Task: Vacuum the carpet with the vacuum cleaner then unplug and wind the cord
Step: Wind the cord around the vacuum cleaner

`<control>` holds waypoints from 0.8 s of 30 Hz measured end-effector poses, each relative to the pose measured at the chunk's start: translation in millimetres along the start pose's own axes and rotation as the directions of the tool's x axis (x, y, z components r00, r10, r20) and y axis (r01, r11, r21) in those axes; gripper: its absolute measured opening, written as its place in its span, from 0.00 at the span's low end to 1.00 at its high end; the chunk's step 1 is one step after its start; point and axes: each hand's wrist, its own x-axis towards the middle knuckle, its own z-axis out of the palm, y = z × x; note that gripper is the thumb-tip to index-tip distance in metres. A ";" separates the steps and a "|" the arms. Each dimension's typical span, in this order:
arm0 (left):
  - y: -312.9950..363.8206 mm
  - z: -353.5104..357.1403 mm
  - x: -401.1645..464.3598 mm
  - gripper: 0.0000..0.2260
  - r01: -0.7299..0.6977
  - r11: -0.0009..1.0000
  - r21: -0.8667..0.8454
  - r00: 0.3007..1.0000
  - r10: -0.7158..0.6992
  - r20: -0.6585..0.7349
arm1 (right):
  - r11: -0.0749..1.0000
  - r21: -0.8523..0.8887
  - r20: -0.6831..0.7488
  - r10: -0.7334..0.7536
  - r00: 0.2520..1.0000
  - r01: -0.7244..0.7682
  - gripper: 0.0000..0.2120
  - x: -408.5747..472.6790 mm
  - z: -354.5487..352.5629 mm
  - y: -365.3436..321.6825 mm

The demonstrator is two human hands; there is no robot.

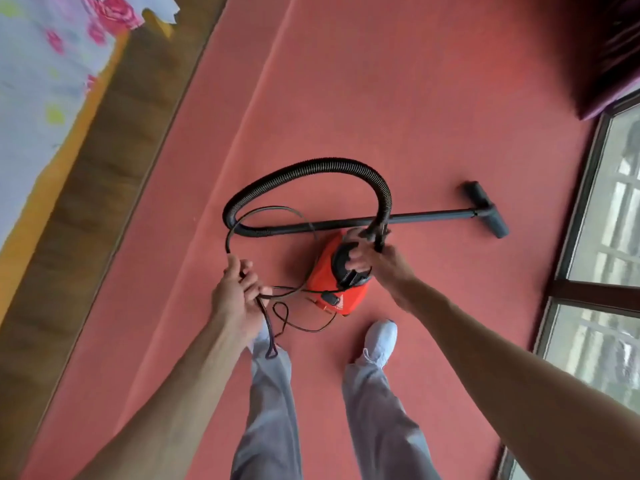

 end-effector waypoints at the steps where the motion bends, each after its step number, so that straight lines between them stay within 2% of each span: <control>1: -4.6 -1.7 10.5 0.17 0.024 0.995 -0.099 1.000 -0.024 0.007 | 0.996 -0.085 0.038 0.007 0.999 -0.004 0.20 4.3 6.1 22.7; 4: -29.7 -2.7 35.7 0.16 0.054 0.954 -0.297 0.998 -0.045 0.036 | 0.954 -0.293 0.169 -0.006 0.986 0.056 0.27 8.7 39.6 76.8; 5: -37.4 -1.2 43.1 0.16 0.058 0.936 -0.347 0.998 -0.046 0.043 | 0.941 -0.322 0.210 -0.039 0.977 0.106 0.28 9.3 51.4 91.6; 6: -43.5 -0.8 49.8 0.16 0.062 0.914 -0.401 0.998 -0.046 0.051 | 0.933 -0.329 0.244 -0.067 0.967 0.147 0.24 8.9 63.4 103.8; 8: -49.8 -2.0 62.9 0.17 0.066 0.852 -0.520 0.997 -0.038 0.065 | 0.953 -0.269 0.345 -0.041 0.938 0.140 0.13 5.7 89.6 121.3; 9: -50.0 -3.3 68.9 0.16 0.065 0.819 -0.570 0.997 -0.035 0.063 | 0.974 -0.205 0.388 -0.005 0.922 0.092 0.12 2.0 100.9 127.6; 12: -40.2 -10.5 85.1 0.16 0.011 0.794 -0.608 1.000 -0.013 0.001 | 1.000 -0.021 0.441 0.017 0.897 -0.008 0.22 -8.8 121.0 154.5; 14: -31.1 -18.5 97.0 0.16 -0.040 0.830 -0.556 0.998 0.007 -0.062 | 0.998 0.050 0.442 0.011 0.897 -0.037 0.22 -15.2 125.1 170.4; 16: -24.3 -28.2 109.7 0.15 -0.111 0.913 -0.392 0.988 0.060 -0.141 | 0.993 0.102 0.428 0.017 0.904 -0.066 0.23 -17.0 125.3 177.7; 18: -22.7 -37.6 120.6 0.13 -0.198 0.978 -0.068 0.968 0.184 -0.173 | 0.989 0.126 0.379 0.027 0.925 -0.080 0.23 -12.5 121.2 176.4; 19: -23.9 -41.3 124.0 0.11 -0.250 0.962 0.109 0.951 0.265 -0.158 | 0.987 0.136 0.344 0.031 0.938 -0.082 0.21 -9.3 117.7 172.6; 21: -30.0 -49.3 127.7 0.07 -0.361 0.838 0.409 0.908 0.416 -0.051 | 0.981 0.180 0.230 0.031 0.973 -0.074 0.21 -2.1 106.1 158.4; 23: -40.9 -54.1 124.1 0.05 -0.440 0.607 0.661 0.855 0.509 0.101 | 0.961 0.260 0.115 0.064 0.991 -0.093 0.20 6.0 92.8 138.5; 24: -47.9 -56.0 122.0 0.06 -0.436 0.475 0.765 0.843 0.512 0.163 | 0.943 0.312 0.097 0.093 0.991 -0.119 0.20 10.6 87.6 128.9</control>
